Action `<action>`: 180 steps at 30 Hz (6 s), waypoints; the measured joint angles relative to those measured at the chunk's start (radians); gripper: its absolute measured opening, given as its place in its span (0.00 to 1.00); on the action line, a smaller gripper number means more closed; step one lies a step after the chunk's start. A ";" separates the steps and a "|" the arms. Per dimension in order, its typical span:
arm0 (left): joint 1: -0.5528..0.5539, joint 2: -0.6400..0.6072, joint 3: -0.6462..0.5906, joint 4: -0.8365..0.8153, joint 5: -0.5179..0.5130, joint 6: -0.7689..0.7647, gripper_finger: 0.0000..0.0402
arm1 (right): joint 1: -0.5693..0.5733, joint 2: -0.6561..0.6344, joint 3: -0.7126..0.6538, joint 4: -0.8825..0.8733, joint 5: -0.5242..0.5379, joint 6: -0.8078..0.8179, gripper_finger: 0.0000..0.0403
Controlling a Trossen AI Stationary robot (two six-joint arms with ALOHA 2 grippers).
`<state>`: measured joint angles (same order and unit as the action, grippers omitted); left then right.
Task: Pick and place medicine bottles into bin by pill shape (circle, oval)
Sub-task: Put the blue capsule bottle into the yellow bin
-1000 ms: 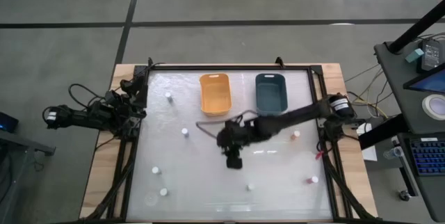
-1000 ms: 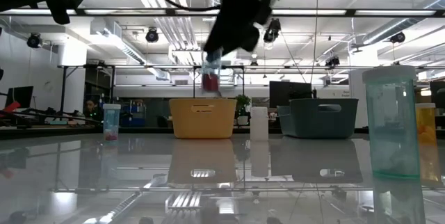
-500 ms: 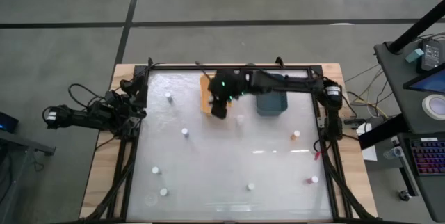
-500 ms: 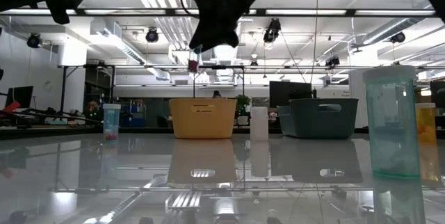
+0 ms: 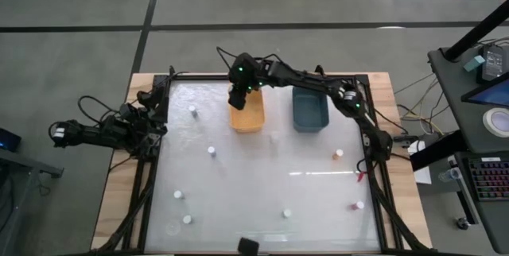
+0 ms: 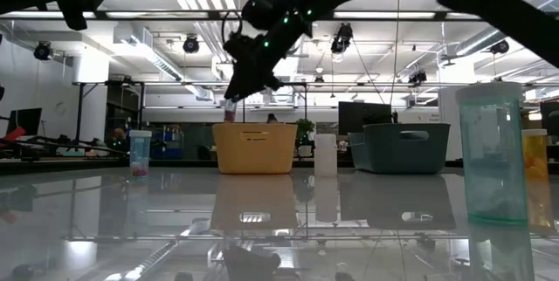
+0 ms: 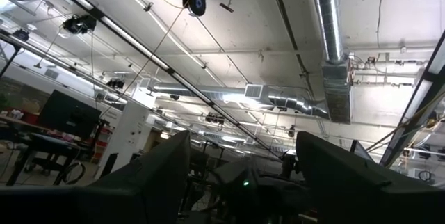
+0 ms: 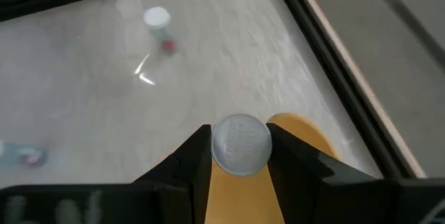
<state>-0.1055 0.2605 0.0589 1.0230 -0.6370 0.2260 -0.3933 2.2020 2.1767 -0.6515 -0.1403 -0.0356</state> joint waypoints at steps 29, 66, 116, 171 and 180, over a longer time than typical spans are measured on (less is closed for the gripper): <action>0.000 -0.001 0.000 0.001 -0.007 0.044 0.61 | -0.040 0.060 -0.104 0.063 -0.015 0.044 0.29; 0.000 -0.001 0.000 0.008 -0.007 0.044 0.61 | -0.040 0.039 -0.086 0.035 0.050 0.038 0.44; -0.014 0.261 0.084 -0.150 0.009 -0.286 0.61 | 0.419 -0.987 -1.245 0.566 0.125 0.049 0.30; -0.235 1.055 0.638 -1.644 0.125 -0.924 0.61 | 0.419 -0.996 -1.347 0.604 0.123 -0.070 0.25; -0.234 1.077 0.638 -1.622 0.122 -0.924 0.61 | 0.419 -0.996 -1.347 0.604 0.123 -0.073 0.25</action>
<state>-0.3398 1.3371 0.6968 -0.5993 -0.5147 -0.6984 0.0261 1.2064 0.8299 -0.0479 -0.0174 -0.1086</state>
